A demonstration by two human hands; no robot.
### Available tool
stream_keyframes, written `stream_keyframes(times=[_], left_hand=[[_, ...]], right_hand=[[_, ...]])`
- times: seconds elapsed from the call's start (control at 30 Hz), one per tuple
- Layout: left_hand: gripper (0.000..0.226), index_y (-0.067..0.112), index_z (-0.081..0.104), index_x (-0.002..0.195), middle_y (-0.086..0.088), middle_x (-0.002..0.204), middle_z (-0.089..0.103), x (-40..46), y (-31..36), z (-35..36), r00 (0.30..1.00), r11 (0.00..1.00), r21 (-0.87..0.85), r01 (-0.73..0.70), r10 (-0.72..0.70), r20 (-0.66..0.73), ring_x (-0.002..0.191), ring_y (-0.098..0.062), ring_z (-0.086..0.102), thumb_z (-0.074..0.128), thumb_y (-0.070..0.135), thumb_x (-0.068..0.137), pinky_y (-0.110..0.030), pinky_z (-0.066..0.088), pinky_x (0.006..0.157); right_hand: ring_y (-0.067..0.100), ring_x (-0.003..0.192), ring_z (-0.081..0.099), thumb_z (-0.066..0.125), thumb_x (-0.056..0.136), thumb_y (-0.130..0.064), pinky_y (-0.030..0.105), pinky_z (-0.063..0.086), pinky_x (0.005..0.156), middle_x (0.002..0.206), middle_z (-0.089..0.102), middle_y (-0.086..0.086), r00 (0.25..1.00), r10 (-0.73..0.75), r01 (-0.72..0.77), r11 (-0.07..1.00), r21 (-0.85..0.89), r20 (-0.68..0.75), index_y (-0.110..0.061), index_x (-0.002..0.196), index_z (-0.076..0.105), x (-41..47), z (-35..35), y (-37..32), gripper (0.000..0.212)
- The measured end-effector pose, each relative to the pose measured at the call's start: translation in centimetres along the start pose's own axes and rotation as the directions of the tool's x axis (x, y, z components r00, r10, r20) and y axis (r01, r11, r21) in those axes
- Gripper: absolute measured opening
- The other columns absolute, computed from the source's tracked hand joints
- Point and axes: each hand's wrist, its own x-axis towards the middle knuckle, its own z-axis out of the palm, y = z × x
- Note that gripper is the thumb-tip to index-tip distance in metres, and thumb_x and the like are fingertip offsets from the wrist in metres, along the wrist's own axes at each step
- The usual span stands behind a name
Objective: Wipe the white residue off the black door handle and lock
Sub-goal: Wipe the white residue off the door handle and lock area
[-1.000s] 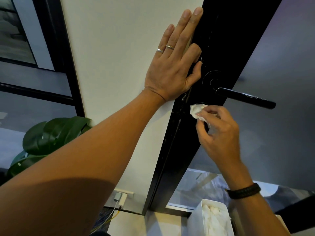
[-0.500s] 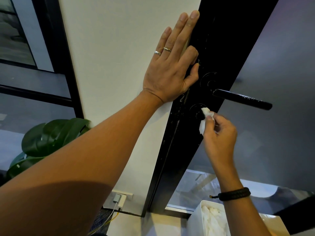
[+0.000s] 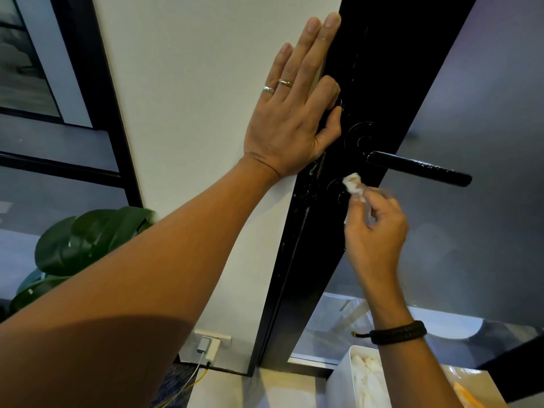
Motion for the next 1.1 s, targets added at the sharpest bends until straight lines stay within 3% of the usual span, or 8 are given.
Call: stream_keyframes(times=[0.13,0.3,0.53,0.7,0.8,0.9,1.0,1.1], left_hand=[[0.022,0.012,0.070,0.106,-0.027,0.164,0.042,0.0,0.0,0.0,1.000,1.000,0.017,-0.004,0.003,0.025,0.156,-0.045,0.037,0.057,0.029,0.103,-0.054,0.025,0.131],[0.022,0.011,0.065,0.104,-0.025,0.170,0.035,-0.1,0.0,0.0,0.999,1.000,0.016,0.003,-0.003,0.036,0.160,-0.043,0.028,0.053,0.030,0.106,-0.049,0.016,0.134],[0.020,0.013,0.060,0.103,-0.024,0.172,0.030,-0.4,-0.3,0.2,0.999,1.000,0.009,-0.005,0.005,0.036,0.162,-0.042,0.024,0.055,0.031,0.106,-0.049,0.015,0.135],[0.019,0.012,0.062,0.102,-0.025,0.170,0.033,-0.5,-0.4,-0.1,1.000,1.000,0.007,0.000,0.000,0.030,0.161,-0.043,0.027,0.056,0.030,0.105,-0.050,0.017,0.134],[0.019,0.013,0.065,0.102,-0.026,0.169,0.035,-0.4,-0.3,-0.2,0.999,1.000,-0.002,-0.007,0.007,0.045,0.160,-0.044,0.029,0.057,0.030,0.105,-0.050,0.017,0.134],[0.017,0.013,0.065,0.101,-0.027,0.167,0.038,-0.4,-0.2,-0.1,0.999,1.000,-0.009,-0.006,0.007,0.037,0.158,-0.045,0.032,0.058,0.028,0.104,-0.051,0.020,0.133],[0.018,0.012,0.065,0.100,-0.028,0.166,0.039,-0.4,-0.2,-0.1,0.999,1.000,-0.018,-0.008,0.009,0.032,0.157,-0.046,0.033,0.058,0.028,0.104,-0.053,0.023,0.132],[0.018,0.013,0.066,0.100,-0.028,0.166,0.040,-0.3,-0.2,-0.1,0.999,1.000,-0.017,-0.002,0.003,0.036,0.157,-0.046,0.034,0.058,0.028,0.104,-0.054,0.024,0.132]], right_hand=[[-0.004,0.096,0.063,0.066,0.101,-0.014,0.007,0.048,0.083,0.104,0.068,-0.001,0.999,-0.045,0.044,0.998,-0.041,-0.014,-0.014,0.116,0.077,-0.1,0.4,-1.1,0.019],[0.003,0.075,0.061,0.059,0.106,-0.022,0.006,0.041,0.064,0.084,0.062,-0.003,0.996,0.079,-0.079,0.997,-0.005,-0.029,-0.012,0.098,0.077,-0.3,0.1,-1.3,0.023],[0.004,0.093,0.067,0.060,0.106,-0.022,0.011,0.052,0.079,0.101,0.070,-0.007,0.991,0.129,-0.125,0.989,0.078,-0.047,-0.021,0.113,0.078,-0.5,0.7,-0.9,0.019],[0.005,0.090,0.072,0.063,0.104,-0.021,0.021,0.058,0.080,0.090,0.077,-0.012,0.868,0.488,-0.427,0.829,0.361,-0.094,-0.025,0.103,0.079,-2.8,2.1,-0.1,0.017],[0.002,0.099,0.075,0.073,0.097,-0.010,0.022,0.060,0.090,0.094,0.080,-0.015,0.821,0.558,-0.422,0.733,0.533,-0.116,-0.032,0.100,0.077,-4.1,4.2,-1.1,0.023],[0.012,0.102,0.077,0.079,0.091,-0.007,0.032,0.061,0.095,0.099,0.082,-0.007,0.807,0.585,-0.432,0.678,0.595,-0.080,-0.021,0.105,0.081,-4.3,6.0,-1.5,0.020],[0.012,0.099,0.078,0.082,0.088,-0.005,0.026,0.061,0.091,0.097,0.082,-0.004,0.806,0.581,-0.381,0.655,0.653,-0.113,-0.015,0.107,0.081,-3.4,7.0,-2.6,0.022],[0.013,0.095,0.079,0.083,0.086,-0.005,0.021,0.062,0.082,0.091,0.082,-0.002,0.725,0.676,-0.368,0.539,0.758,-0.129,-0.011,0.102,0.082,-2.9,7.5,-2.9,0.017]])
